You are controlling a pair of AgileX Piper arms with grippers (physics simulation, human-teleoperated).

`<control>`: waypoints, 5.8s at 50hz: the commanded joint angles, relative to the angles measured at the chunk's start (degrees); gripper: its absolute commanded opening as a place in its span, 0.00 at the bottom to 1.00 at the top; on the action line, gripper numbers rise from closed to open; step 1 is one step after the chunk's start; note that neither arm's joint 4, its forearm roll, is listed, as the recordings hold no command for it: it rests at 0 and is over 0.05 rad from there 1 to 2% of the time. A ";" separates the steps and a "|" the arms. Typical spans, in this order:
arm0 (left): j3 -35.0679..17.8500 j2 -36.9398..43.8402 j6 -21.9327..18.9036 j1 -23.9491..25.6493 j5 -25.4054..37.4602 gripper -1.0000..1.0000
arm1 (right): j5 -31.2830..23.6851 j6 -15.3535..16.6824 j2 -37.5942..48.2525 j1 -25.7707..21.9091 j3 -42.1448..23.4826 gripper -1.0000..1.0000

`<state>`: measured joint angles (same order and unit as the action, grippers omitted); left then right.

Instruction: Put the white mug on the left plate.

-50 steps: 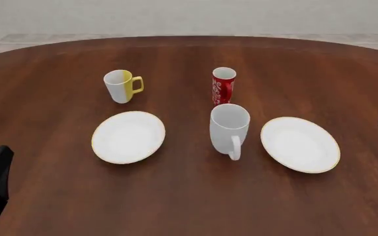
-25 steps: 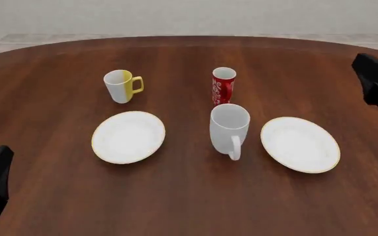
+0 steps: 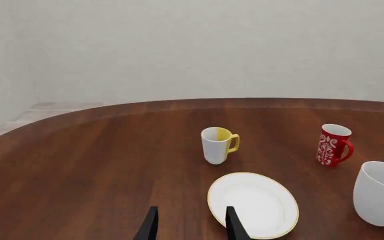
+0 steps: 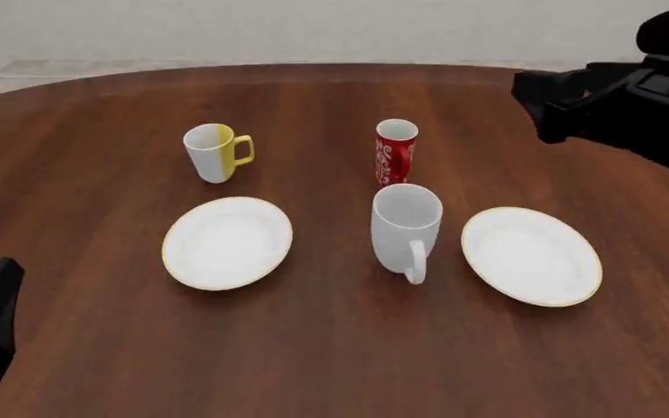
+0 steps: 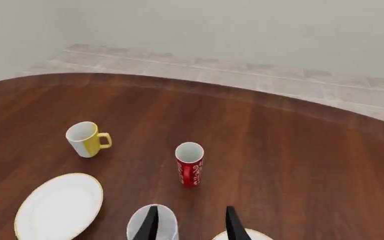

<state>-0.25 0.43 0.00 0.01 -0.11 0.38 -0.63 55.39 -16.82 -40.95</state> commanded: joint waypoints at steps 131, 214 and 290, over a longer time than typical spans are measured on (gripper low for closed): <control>0.00 -0.02 -0.01 -0.02 0.00 1.00 | 18.09 -19.50 25.53 -10.86 12.91 1.00; 0.00 0.00 0.01 -0.01 0.00 1.00 | 24.06 -22.31 35.29 -12.57 12.64 1.00; 0.00 0.00 0.01 -0.01 0.00 1.00 | 15.37 -13.43 29.88 -11.09 7.12 0.00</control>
<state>-0.25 0.43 0.00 0.00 -0.11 20.04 -17.09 87.93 -27.73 -30.46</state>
